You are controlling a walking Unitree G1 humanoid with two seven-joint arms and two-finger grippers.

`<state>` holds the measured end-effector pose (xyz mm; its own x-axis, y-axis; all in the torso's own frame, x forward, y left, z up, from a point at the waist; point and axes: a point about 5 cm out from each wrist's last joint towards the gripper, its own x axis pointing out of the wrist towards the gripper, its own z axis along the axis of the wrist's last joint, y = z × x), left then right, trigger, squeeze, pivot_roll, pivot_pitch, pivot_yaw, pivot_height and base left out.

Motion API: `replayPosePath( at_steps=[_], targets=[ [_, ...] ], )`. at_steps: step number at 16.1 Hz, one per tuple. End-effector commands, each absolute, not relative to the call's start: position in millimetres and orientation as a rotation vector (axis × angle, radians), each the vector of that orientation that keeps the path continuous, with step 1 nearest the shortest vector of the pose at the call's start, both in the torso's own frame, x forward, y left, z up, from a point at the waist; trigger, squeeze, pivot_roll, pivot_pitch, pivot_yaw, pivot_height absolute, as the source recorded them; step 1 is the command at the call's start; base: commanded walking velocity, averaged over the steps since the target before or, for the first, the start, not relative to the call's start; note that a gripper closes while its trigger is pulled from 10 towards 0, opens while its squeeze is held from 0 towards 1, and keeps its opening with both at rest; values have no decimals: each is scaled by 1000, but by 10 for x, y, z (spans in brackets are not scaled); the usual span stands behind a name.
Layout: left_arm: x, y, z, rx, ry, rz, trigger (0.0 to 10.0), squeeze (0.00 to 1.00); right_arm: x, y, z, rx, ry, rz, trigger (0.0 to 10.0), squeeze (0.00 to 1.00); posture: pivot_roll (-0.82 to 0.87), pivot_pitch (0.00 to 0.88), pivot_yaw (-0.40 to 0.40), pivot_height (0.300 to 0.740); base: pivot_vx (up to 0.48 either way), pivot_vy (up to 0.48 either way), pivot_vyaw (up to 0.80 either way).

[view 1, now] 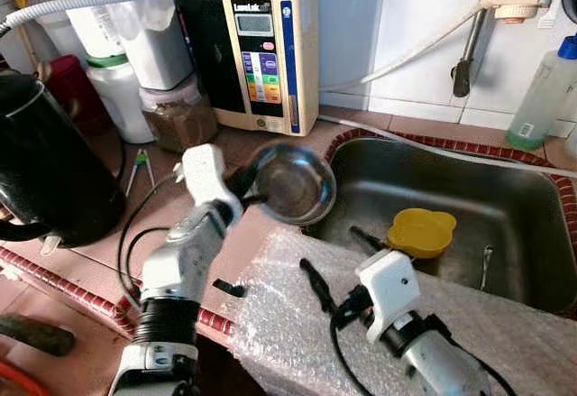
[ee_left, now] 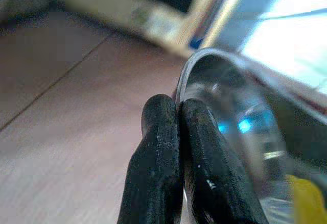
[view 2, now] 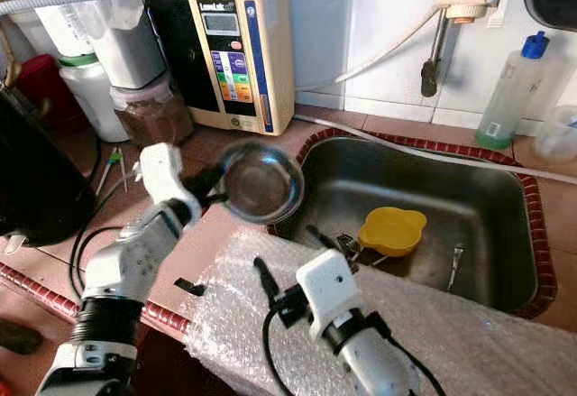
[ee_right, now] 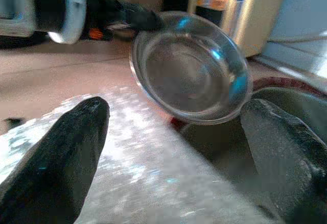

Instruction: Kitchen organization

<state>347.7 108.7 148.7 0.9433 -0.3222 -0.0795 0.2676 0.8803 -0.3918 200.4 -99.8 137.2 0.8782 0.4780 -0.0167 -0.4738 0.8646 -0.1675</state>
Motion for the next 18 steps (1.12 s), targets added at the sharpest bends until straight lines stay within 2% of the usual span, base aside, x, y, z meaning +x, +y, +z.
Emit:
replayPosePath(
  at_steps=[1, 2, 8, 12, 18],
  targets=[
    [3447, 1083, 1561, -341, 55, -346, 0, 0, 2058, -1048, 1417, -159, -54, 450, 10000, 0, -80, 0, 131, 740, 0, 0, 0],
    [3427, 1053, 1622, -360, -14, -376, 0, 0, 2120, -1143, 1491, -157, -93, 368, 10000, 0, -84, 0, 128, 740, 0, 0, 0],
    [3386, 942, 1721, -358, -133, -473, 0, 0, 2254, -1579, 1724, -126, -203, 74, 10000, 0, -94, 0, 116, 740, 0, 0, 0],
    [3292, 763, 1857, -456, -187, -664, 0, 0, 2345, -1760, 1784, -87, -231, 1, 10000, 0, -96, 0, 119, 740, 0, 0, 0],
    [3196, 683, 1967, -512, -202, -813, 0, 0, 2517, -2029, 1879, -43, -266, -54, 10000, 0, -79, 0, 121, 740, 0, 0, 0]
  ],
)
